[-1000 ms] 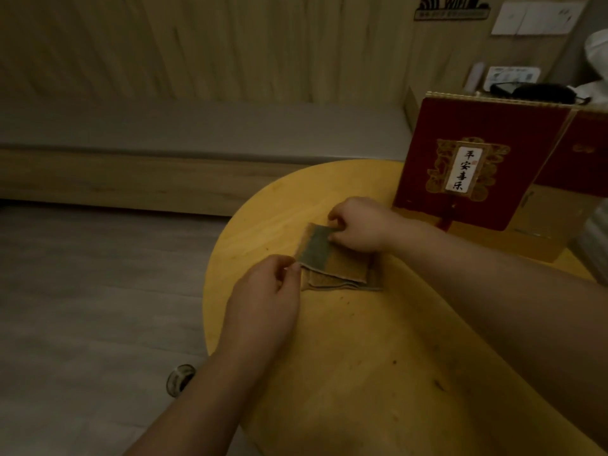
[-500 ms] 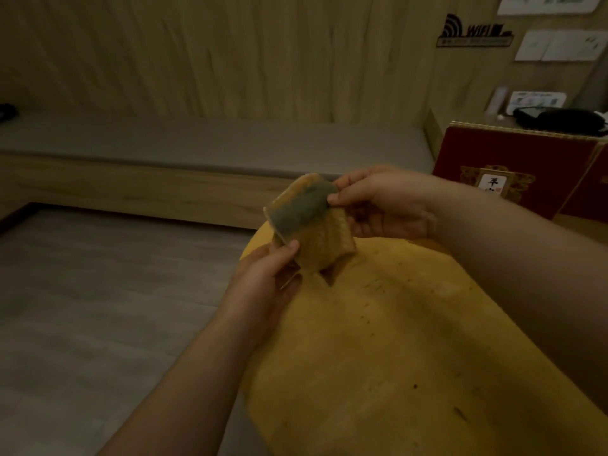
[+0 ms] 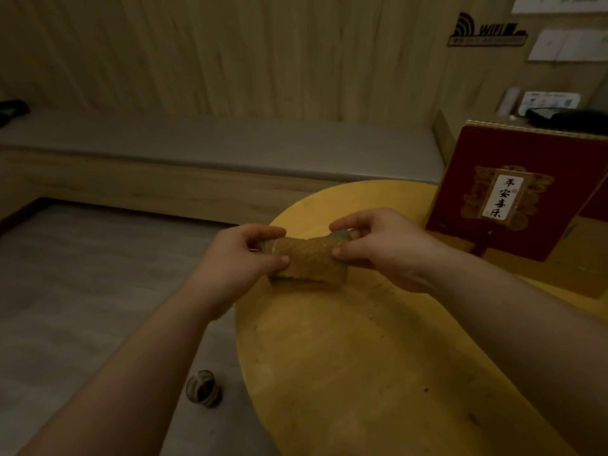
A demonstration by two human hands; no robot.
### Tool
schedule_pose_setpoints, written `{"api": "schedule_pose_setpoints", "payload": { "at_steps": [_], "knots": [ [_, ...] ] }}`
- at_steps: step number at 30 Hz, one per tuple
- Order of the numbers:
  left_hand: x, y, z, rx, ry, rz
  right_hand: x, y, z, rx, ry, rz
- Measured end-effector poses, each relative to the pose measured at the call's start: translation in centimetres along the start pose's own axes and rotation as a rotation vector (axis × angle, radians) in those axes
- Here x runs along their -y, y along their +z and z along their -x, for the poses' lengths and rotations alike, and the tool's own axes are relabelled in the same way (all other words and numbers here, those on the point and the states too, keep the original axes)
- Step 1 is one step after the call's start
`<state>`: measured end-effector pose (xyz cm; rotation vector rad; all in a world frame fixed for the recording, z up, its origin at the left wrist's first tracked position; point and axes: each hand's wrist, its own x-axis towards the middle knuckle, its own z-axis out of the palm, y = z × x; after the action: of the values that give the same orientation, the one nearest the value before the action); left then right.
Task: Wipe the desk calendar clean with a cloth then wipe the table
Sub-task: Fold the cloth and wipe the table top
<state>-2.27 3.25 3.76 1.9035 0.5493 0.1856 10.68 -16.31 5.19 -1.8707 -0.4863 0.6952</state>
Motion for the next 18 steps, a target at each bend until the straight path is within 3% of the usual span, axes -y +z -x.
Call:
{"api": "schedule_pose_setpoints", "payload": {
  "at_steps": [4,9,13,18],
  "knots": [
    [-0.4,-1.0,-1.8,0.004,0.032,-0.163,0.4,0.6,-1.0,-0.068,-0.195,0.536],
    [0.7,-1.9,-5.5,0.069,-0.119,0.183,0.0,1.3,-3.9,-0.064,-0.042,0.271],
    [3.2,-0.7,-8.1,-0.124,-0.140,-0.001,-1.8,2.9,-6.2,-0.202,0.017,0.371],
    [4.6,0.7,-8.9,-0.214,-0.020,-0.484,-3.6,3.8,-7.4,-0.321,-0.016,0.519]
  ]
}}
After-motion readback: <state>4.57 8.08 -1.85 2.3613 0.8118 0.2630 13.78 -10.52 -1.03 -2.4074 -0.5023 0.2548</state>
